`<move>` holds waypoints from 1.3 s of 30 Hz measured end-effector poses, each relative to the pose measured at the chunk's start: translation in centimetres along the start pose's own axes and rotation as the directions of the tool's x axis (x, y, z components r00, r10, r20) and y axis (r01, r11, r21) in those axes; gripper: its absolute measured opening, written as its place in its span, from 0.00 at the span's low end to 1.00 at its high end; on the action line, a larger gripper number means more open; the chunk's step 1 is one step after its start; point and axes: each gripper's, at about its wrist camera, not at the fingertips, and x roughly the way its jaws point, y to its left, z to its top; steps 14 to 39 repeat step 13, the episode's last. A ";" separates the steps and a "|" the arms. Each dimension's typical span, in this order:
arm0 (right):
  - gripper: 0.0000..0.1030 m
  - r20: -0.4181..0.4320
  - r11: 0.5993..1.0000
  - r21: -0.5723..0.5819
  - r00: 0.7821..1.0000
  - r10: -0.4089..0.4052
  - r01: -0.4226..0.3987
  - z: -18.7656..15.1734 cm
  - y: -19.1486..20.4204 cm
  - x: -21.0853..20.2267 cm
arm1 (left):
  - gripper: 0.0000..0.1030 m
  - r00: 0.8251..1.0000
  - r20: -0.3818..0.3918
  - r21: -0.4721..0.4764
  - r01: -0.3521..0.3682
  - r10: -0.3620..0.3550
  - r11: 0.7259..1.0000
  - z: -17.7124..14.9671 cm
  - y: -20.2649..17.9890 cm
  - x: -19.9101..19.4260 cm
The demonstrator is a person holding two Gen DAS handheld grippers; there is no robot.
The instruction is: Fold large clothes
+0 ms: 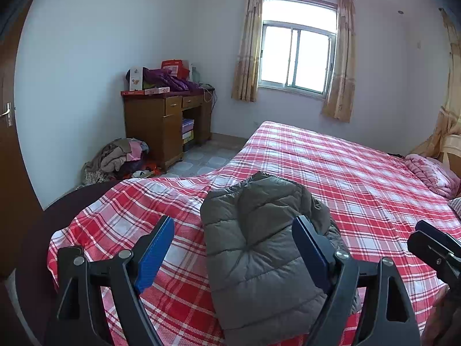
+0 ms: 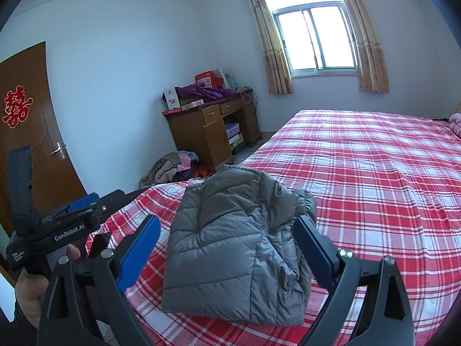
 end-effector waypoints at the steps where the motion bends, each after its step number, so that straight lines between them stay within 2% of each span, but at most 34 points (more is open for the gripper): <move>1: 0.93 0.000 1.000 0.001 1.000 -0.001 0.001 0.0 -0.1 0.0 | 0.82 1.000 -0.002 0.001 -0.007 0.007 1.000 0.0 0.0 0.1; 11: 0.93 -0.001 1.000 0.006 1.000 -0.005 0.005 0.0 -0.3 0.1 | 0.82 0.999 0.003 0.040 -0.040 0.040 0.998 -0.6 -0.6 0.4; 39: 0.93 -0.001 1.000 0.006 1.000 -0.005 0.005 0.0 -0.3 0.1 | 0.82 0.999 0.006 0.038 -0.038 0.037 0.999 -0.6 -0.6 0.4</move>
